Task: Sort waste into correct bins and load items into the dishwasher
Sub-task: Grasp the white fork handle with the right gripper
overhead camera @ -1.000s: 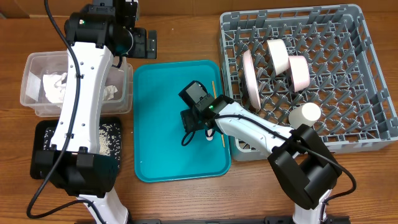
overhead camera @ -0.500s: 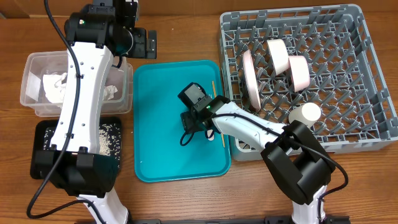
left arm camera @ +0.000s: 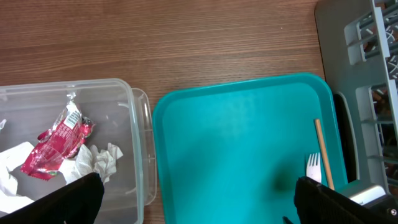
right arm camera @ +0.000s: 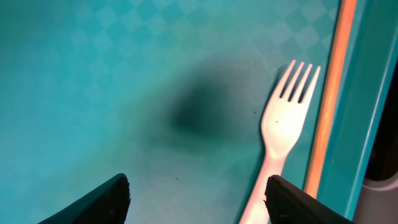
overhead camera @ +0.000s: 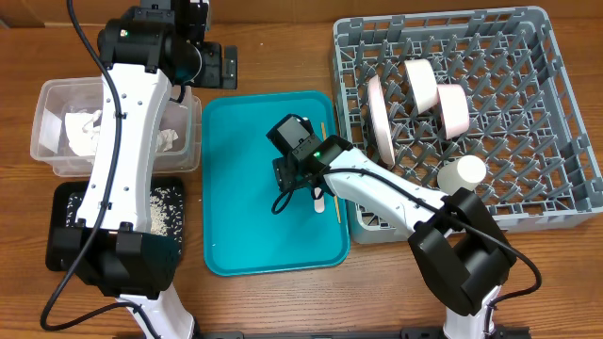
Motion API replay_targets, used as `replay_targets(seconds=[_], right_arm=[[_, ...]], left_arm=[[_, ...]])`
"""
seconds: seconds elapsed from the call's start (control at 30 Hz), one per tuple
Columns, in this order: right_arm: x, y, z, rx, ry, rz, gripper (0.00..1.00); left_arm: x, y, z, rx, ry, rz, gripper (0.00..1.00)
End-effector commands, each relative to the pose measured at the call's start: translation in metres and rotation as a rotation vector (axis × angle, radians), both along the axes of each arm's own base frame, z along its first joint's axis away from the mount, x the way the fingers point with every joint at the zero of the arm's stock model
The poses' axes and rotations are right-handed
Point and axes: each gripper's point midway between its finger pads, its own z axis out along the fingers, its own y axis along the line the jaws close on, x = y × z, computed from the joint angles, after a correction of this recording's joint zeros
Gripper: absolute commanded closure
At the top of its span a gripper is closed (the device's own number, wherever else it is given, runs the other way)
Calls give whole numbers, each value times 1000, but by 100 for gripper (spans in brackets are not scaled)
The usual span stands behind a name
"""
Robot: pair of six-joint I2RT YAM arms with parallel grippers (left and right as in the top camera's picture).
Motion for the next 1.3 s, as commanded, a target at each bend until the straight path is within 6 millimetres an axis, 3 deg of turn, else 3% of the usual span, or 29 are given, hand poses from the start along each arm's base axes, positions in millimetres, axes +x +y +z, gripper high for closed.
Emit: replay_targets(seconds=[0.0, 0.23, 0.4, 0.9, 1.13, 1.27], right_arm=[[5, -6, 7, -3, -33, -24, 28], [11, -21, -15, -65, -32, -100, 28], [16, -28, -17, -44, -19, -175, 28], [10, -20, -38, 29, 50, -205, 29], [9, -19, -49, 29, 69, -227, 42], [10, -19, -49, 30, 69, -227, 55]], left_arm=[[1, 0, -4, -2, 10, 15, 0], [1, 0, -4, -2, 10, 15, 0], [1, 0, -4, -2, 9, 15, 0], [1, 0, -4, -2, 9, 15, 0], [1, 0, -4, -2, 10, 15, 0], [1, 0, -4, -2, 9, 15, 0]])
